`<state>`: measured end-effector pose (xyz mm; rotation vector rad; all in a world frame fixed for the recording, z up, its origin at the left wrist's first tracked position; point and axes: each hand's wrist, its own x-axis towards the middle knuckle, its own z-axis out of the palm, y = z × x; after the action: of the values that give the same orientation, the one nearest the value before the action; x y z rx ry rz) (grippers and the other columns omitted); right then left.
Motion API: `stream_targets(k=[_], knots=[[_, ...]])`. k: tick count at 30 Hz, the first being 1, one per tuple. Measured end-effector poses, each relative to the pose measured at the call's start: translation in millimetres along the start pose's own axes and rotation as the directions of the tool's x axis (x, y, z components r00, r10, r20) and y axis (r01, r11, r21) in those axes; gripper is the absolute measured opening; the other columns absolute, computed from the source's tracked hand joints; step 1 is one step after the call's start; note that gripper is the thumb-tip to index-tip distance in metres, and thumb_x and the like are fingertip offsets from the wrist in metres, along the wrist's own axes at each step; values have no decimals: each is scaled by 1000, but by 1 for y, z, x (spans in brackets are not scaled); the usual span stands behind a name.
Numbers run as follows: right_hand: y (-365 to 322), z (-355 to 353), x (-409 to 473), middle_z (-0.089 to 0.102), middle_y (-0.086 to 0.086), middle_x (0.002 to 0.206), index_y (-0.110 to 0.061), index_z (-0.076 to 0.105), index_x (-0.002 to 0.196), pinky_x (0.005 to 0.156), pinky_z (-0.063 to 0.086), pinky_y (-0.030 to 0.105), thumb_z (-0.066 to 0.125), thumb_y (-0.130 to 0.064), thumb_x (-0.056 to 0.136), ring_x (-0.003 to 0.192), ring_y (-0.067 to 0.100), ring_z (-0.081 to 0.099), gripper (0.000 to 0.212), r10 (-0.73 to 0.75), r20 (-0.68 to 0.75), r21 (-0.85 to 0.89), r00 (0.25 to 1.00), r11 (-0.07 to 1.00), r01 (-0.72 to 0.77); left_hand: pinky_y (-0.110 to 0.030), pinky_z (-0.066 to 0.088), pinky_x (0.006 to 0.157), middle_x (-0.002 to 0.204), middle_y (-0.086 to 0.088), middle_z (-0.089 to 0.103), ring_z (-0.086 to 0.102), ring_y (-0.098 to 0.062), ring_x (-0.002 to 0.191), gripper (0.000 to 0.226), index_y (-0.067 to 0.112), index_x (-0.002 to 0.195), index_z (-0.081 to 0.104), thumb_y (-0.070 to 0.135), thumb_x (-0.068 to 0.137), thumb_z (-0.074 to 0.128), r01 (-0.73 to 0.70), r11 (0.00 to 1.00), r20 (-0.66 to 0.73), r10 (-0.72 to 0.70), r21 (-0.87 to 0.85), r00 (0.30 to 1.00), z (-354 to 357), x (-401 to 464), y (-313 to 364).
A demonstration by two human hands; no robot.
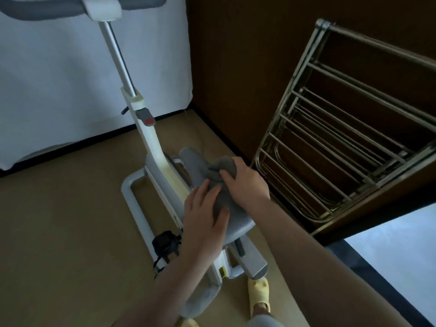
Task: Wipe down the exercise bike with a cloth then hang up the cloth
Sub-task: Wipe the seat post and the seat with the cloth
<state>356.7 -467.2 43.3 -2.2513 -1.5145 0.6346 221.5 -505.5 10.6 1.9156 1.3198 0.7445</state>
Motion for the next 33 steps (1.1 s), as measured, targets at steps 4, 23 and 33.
stream_targets(k=[4, 23, 33], knots=[[8, -10, 14, 61, 6, 117, -32, 43, 130, 87, 49, 41, 49, -53, 92, 104, 28, 59, 44, 40, 123, 172, 992, 983, -61, -40, 23, 116, 151, 7, 32, 14, -15, 141, 52, 24, 141, 42, 42, 92, 39, -47, 990, -16, 49, 130, 999, 5, 17, -1], [9, 46, -74, 55, -2, 125, -30, 38, 133, 95, 50, 40, 50, -28, 98, 111, 14, 57, 38, 586, -241, 928, 774, 373, 5, -27, 26, 104, 147, 11, 40, 21, -14, 141, 63, 25, 135, 50, 55, 84, 32, -77, 988, -128, 95, 135, 987, 10, 13, -7], [34, 32, -80, 46, -11, 139, -41, 43, 118, 96, 50, 37, 61, -32, 89, 124, 7, 49, 35, 233, -309, 714, 922, 697, 63, -37, 35, 107, 146, 11, 42, 25, -15, 139, 61, 25, 134, 52, 53, 83, 35, -49, 993, -145, 64, 107, 987, 10, 13, -5]])
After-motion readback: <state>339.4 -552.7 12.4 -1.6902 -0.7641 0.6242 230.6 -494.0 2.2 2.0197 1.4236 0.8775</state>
